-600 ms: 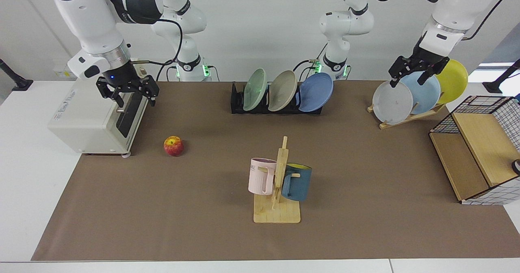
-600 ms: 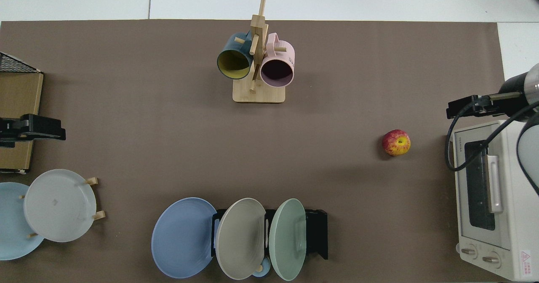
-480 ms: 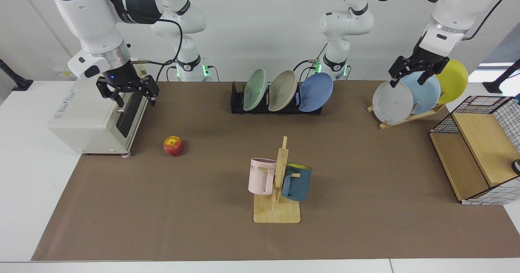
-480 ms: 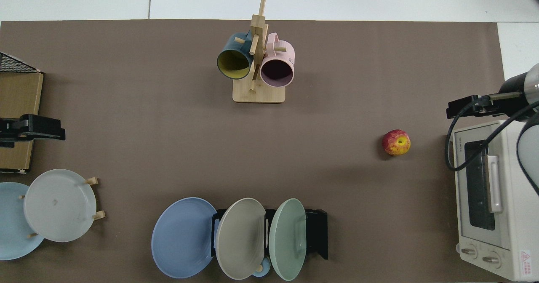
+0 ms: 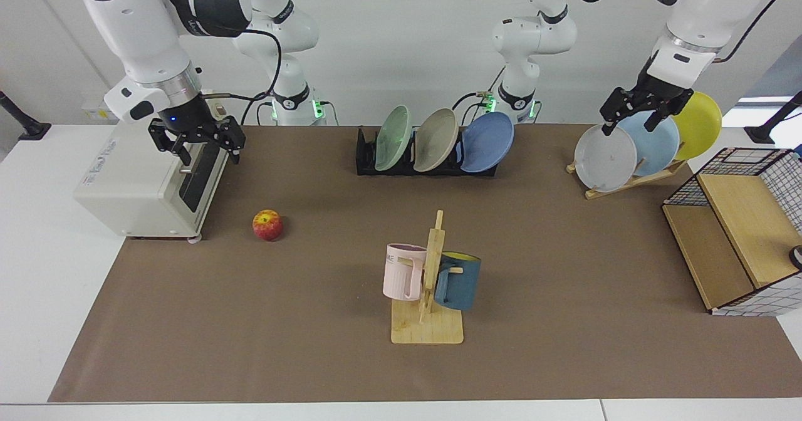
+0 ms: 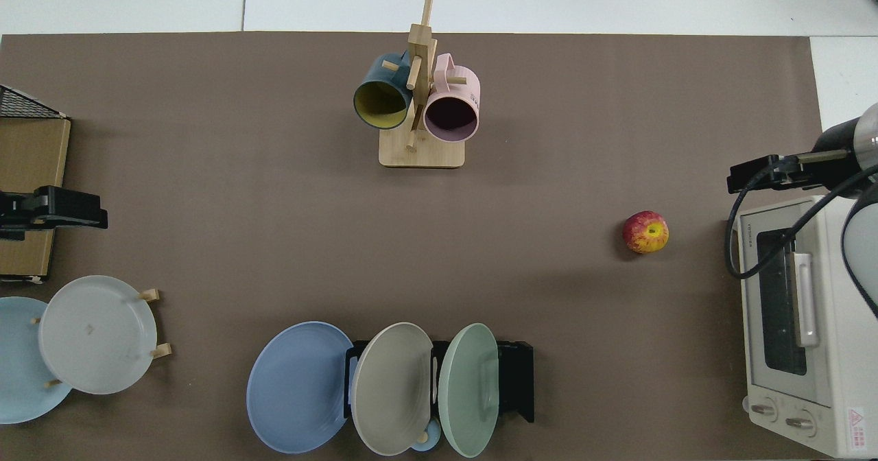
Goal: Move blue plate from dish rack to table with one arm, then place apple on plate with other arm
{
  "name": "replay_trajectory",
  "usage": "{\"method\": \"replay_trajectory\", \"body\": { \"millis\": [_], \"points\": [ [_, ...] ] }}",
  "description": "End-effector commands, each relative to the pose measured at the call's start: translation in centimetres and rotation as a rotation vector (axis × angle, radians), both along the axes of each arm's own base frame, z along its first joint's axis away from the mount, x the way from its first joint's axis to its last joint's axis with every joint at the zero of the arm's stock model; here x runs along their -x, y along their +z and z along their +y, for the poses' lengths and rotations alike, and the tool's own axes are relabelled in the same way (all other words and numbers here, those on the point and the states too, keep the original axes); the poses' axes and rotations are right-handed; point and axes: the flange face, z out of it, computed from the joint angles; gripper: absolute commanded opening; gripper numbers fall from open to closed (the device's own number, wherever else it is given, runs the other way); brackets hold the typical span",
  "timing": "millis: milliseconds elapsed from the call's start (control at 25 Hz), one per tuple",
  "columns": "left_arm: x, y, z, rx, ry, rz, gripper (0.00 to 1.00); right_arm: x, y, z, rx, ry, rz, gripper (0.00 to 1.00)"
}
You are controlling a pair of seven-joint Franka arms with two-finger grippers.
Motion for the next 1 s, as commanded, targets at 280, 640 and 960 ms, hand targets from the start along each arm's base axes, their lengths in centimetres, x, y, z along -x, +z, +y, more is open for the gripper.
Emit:
{"method": "replay_trajectory", "body": {
  "millis": [280, 640, 960],
  "points": [
    [0.4, -0.5, -1.2, -0.072, 0.016, -0.003, 1.0, 0.2, -0.1, -0.2, -0.017, 0.019, -0.012, 1.0],
    [1.7, -1.6, -8.8, -0.232, 0.031, 0.003, 1.0, 0.2, -0.1, -0.2, -0.017, 0.019, -0.012, 1.0],
    [5.8, -4.8, -20.3, -0.447, -0.005, 0.0, 1.0, 0.2, -0.1, -0.2, -0.017, 0.019, -0.012, 1.0]
  ]
}}
